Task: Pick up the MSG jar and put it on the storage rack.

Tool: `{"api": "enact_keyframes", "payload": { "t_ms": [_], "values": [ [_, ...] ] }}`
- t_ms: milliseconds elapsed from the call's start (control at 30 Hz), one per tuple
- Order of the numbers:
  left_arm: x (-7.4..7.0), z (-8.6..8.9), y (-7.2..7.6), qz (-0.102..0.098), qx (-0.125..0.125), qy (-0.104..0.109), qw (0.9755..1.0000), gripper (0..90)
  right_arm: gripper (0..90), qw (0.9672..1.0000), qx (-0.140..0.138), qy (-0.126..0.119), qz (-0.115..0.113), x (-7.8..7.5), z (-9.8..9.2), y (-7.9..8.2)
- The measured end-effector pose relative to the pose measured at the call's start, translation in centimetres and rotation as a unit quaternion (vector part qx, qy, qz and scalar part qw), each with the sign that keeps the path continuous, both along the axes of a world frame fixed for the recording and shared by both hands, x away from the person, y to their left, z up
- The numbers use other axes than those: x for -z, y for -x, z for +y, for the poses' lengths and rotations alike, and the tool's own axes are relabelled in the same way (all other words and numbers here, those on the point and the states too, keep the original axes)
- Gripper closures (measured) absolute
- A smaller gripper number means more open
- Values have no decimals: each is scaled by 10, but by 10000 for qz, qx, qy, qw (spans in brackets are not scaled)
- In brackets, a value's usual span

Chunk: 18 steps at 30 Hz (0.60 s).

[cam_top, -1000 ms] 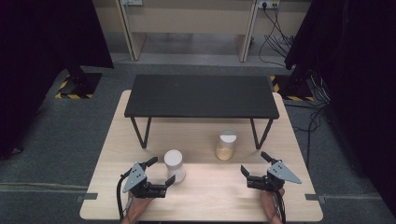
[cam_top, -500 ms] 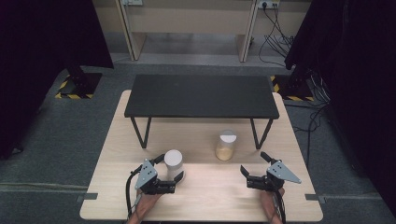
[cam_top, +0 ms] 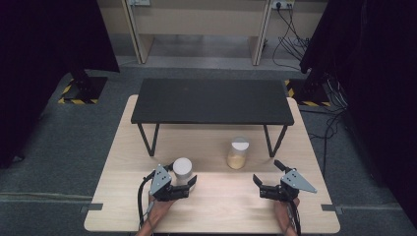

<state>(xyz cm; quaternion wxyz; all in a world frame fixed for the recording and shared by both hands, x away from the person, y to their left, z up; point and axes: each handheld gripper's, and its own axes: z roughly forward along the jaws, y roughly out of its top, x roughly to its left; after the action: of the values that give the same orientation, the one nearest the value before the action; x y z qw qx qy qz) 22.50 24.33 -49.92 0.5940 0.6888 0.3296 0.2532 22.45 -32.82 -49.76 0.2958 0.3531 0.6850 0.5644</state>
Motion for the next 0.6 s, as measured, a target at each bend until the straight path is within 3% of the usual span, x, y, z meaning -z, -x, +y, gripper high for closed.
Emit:
{"api": "enact_keyframes", "payload": {
  "t_ms": [400,600],
  "values": [
    [3,-3,-1,-9,-77,8,10000,328,5,10000,-19,11,9,0,0,-1],
    [3,-3,-1,-72,-64,-49,9999,345,6,10000,-23,16,11,0,0,-1]
  ]
}}
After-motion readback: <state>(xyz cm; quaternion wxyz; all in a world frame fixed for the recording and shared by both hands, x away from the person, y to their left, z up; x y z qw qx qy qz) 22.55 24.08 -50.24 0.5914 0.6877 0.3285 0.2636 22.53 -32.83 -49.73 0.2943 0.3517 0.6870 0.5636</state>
